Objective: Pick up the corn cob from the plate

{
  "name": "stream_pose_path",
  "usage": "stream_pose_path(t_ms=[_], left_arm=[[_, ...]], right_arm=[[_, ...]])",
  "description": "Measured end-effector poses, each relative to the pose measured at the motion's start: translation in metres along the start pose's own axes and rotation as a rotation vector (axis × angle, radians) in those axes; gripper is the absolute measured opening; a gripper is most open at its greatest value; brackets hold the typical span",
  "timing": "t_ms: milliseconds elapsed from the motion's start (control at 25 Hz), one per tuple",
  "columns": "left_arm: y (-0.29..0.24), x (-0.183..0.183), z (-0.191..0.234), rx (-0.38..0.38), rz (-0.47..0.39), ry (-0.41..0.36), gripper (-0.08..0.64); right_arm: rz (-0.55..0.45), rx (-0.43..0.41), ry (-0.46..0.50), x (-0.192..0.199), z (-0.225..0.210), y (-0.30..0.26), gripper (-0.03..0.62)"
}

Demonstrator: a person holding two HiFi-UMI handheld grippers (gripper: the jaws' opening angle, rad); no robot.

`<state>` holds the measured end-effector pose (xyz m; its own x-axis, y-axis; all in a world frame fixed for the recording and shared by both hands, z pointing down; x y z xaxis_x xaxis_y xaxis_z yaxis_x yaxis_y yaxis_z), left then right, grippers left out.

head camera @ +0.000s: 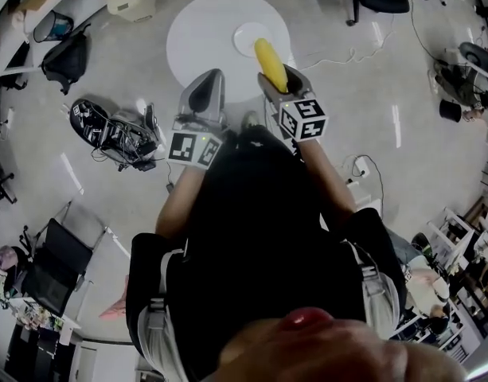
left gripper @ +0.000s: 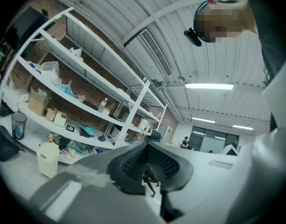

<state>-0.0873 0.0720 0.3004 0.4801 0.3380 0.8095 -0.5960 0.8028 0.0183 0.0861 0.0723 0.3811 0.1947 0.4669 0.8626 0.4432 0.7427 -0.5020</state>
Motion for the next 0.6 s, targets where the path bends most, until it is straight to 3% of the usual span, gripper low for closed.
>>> stream_pose_path(t_ms=[600], left_arm=[[0.013,0.006,-0.042,0.011,0.003,-0.037,0.005]], right_arm=[[-0.141,0.018,-0.046,-0.015,0.008,0.073,0.261]])
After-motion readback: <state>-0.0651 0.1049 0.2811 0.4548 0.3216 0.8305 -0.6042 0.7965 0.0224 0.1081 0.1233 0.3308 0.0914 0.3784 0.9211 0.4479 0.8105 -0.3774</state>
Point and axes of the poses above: the fingertips, and each gripper's own axes: y backward along the fingers, z to its left, x out of its underside, the point moved 4 cm from there along y, backward along the fingers, and after that the axes turned 12 degrees about y, right-handed, at the moved point
